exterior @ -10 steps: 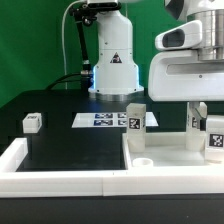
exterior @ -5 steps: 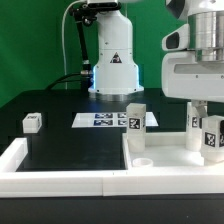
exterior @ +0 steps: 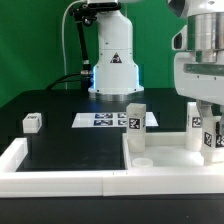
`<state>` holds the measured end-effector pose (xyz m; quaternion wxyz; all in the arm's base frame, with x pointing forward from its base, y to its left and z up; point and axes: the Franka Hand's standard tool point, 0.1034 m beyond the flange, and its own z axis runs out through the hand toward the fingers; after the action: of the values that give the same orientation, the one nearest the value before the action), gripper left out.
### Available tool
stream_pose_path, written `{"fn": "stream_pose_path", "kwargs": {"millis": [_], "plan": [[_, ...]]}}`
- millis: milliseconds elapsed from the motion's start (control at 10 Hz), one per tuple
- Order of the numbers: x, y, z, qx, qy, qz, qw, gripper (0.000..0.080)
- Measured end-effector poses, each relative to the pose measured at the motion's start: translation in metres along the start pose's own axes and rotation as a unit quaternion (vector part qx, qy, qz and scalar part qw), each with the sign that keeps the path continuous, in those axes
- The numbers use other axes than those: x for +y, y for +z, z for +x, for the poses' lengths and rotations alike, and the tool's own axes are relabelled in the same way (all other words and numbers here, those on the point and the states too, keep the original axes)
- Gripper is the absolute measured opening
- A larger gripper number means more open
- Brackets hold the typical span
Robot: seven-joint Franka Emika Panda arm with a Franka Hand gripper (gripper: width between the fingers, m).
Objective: Assemble square table
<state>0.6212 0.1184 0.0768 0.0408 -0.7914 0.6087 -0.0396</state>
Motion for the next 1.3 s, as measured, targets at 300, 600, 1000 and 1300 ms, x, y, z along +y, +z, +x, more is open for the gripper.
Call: {"fn": "stream_pose_path", "kwargs": {"millis": [300,600,1000,1300], "plan": [[-0.0007,-0.0005,0.0002,0.001,-0.069,0.003,0.998,0.0574],[-0.0026,-0.0004,-0.0058,0.003,-0.223,0.009,0.975,0.0646],[-0.0053,-0.0021,-0.0047,0.010,-0.428,0.014,0.904,0.0649],[-0.0056,-0.0029,-0.0032,0.018,-0.531,0.007,0.847,0.0649]]}}
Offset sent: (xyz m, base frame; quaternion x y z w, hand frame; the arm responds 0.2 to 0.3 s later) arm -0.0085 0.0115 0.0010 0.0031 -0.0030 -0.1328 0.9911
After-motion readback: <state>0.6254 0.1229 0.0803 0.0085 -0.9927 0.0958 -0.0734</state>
